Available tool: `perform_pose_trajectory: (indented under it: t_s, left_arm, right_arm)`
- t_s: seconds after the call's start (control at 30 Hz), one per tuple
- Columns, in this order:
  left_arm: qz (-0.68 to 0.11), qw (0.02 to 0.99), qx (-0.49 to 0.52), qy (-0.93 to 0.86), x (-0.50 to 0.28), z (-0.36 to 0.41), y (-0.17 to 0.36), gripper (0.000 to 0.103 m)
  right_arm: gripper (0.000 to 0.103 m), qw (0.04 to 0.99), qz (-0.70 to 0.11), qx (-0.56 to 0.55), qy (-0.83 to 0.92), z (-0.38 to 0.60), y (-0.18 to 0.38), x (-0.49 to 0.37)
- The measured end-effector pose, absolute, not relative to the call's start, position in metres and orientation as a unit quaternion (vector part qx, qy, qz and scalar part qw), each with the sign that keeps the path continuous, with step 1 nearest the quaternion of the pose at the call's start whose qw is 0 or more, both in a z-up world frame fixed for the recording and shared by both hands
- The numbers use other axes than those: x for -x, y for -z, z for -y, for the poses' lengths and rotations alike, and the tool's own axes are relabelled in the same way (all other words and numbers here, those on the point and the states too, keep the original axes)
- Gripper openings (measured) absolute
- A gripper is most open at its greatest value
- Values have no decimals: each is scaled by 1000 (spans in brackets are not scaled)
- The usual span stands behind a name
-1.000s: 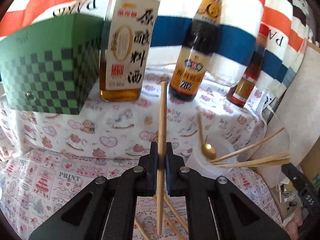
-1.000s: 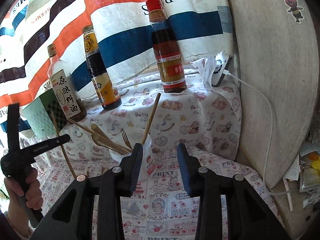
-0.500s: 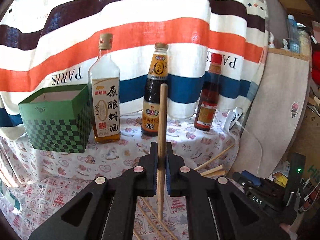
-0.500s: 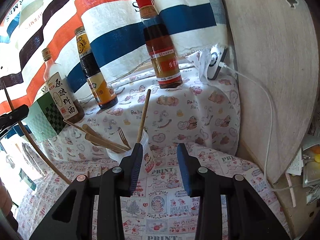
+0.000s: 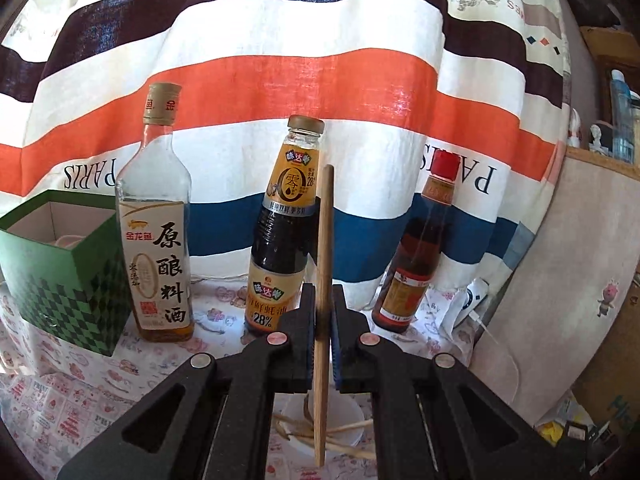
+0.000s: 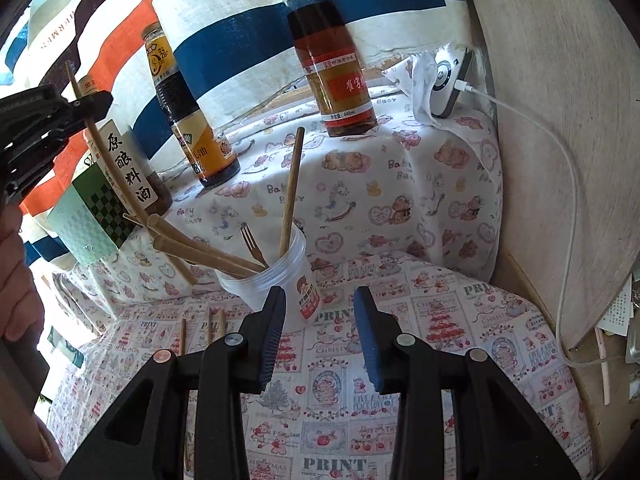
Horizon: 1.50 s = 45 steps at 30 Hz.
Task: Organize utensils
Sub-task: 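Carry the left tool's chopstick over the clear cup, lower it in and open, then grasp a loose chopstick with the right tool while the left tool moves toward another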
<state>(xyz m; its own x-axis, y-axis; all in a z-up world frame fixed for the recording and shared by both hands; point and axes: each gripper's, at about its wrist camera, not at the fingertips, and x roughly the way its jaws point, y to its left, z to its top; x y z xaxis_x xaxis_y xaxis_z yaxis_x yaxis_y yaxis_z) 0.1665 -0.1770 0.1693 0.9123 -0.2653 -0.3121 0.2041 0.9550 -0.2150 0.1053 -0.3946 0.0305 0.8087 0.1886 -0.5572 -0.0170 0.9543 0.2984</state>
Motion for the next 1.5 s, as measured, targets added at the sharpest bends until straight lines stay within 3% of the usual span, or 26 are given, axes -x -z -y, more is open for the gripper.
perform_pose_trajectory:
  t_s: [0.43, 0.57, 0.73, 0.8, 0.9, 1.17, 1.5]
  left_arm:
    - [-177, 974, 88, 114, -179, 188, -121, 9]
    - [-169, 978, 46, 111, -158, 192, -127, 40]
    - [-137, 984, 23, 112, -117, 183, -143, 65]
    - [-127, 987, 14, 93, -100, 175, -147, 81]
    - [-105, 992, -2, 76, -77, 160, -151, 93]
    - [-100, 994, 21, 36, -36, 99, -139, 99]
    - [-135, 990, 32, -7, -24, 60, -71, 101]
  right_arm:
    - [38, 945, -296, -132, -49, 389, -33, -101]
    - [38, 945, -299, -128, -48, 387, -31, -102]
    - [38, 945, -301, -119, -48, 382, -29, -101]
    - [38, 946, -299, -115, -52, 377, -29, -99]
    - [38, 946, -300, -103, -63, 367, -29, -97]
    - [38, 943, -306, -76, -109, 337, -25, -88]
    - [38, 914, -370, -37, -161, 290, 15, -98]
